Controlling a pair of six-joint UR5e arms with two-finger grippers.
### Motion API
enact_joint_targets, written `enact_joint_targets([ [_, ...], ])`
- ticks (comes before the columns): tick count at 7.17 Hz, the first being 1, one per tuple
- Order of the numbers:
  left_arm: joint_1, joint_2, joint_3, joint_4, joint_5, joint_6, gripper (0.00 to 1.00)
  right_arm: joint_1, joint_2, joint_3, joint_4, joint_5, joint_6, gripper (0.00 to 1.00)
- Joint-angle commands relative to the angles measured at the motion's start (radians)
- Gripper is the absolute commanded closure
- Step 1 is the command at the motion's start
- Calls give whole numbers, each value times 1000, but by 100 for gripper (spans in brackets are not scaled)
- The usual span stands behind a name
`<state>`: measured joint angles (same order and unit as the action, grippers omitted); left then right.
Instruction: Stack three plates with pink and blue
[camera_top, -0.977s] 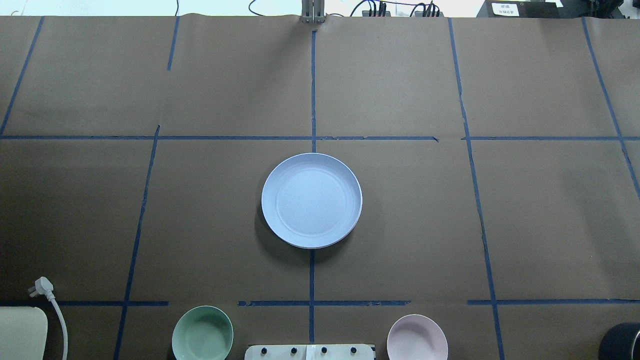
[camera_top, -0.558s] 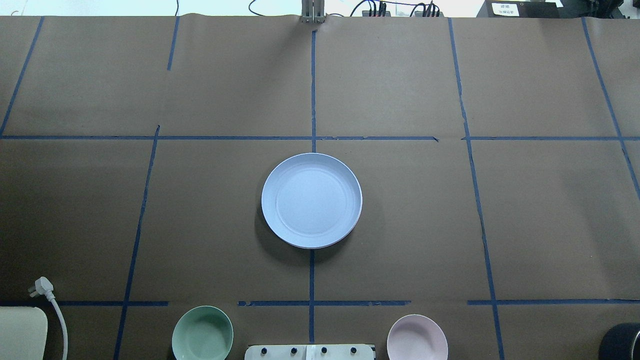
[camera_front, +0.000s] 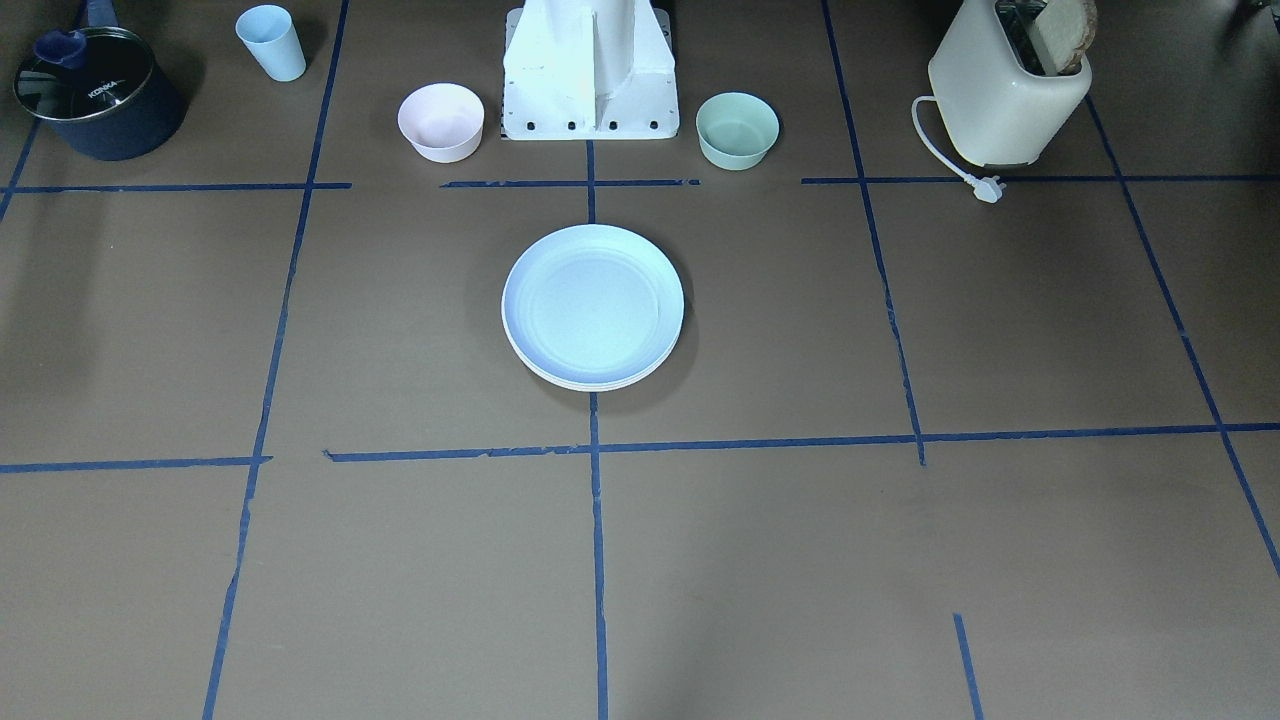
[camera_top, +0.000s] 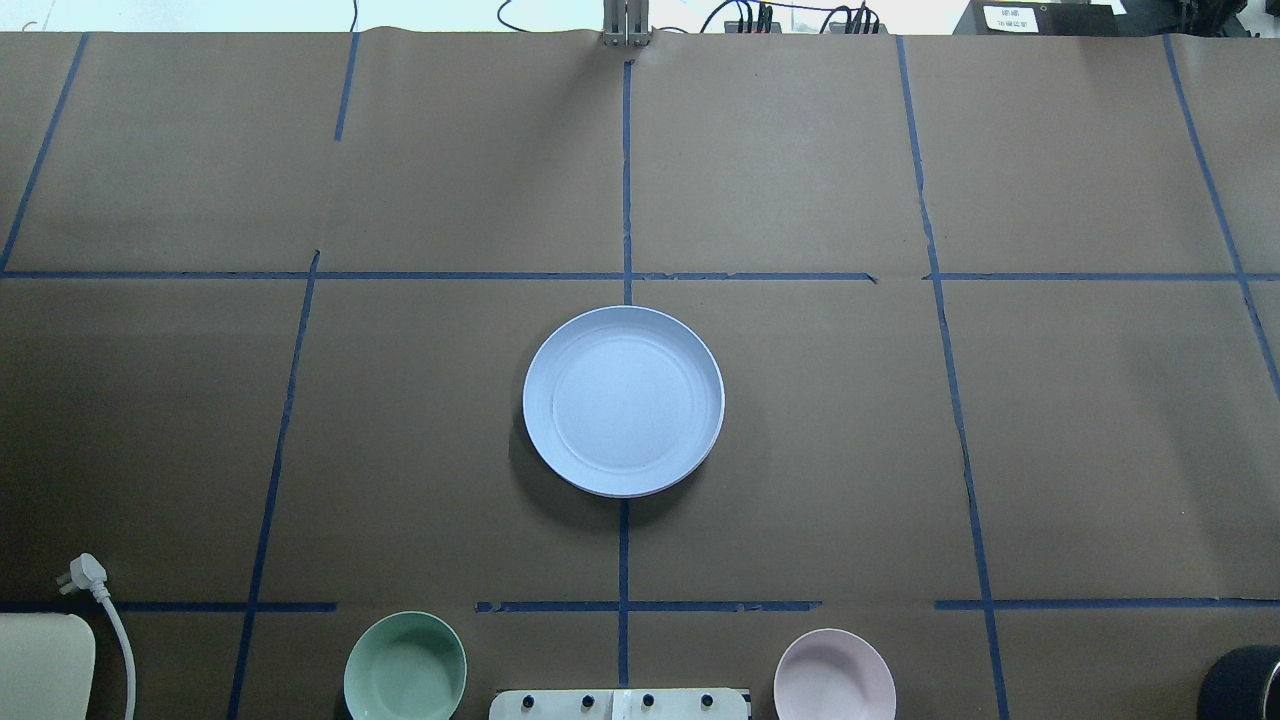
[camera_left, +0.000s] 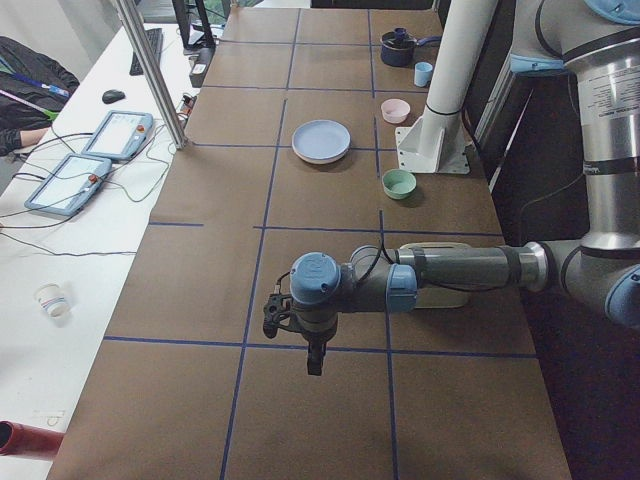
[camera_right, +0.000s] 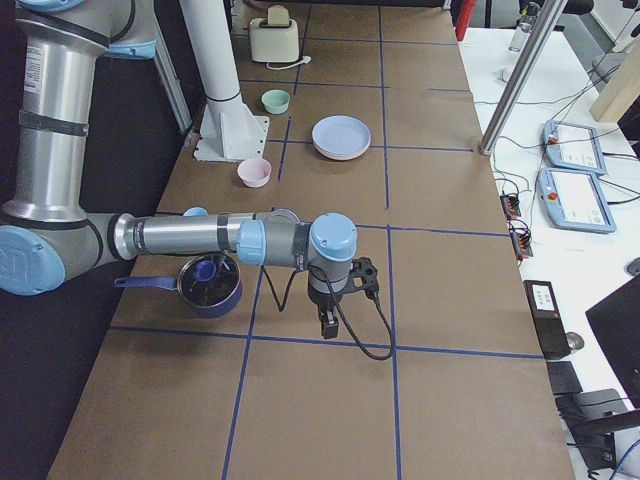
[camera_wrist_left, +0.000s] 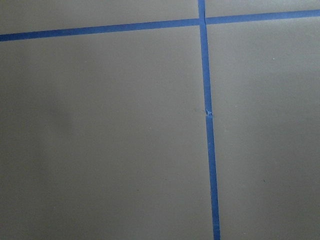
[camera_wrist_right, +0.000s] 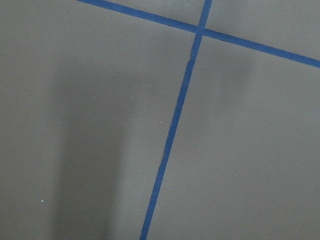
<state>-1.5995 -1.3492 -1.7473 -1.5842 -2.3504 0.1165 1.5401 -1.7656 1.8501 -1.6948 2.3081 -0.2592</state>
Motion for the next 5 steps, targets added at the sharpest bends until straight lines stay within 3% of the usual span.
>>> enact_joint_targets([
  [1,1,2,0,1,0,0,0,0,0,0,1,2,0,0],
  [5,1,9,0,3,0,0,0,0,0,0,0,4,0,0],
])
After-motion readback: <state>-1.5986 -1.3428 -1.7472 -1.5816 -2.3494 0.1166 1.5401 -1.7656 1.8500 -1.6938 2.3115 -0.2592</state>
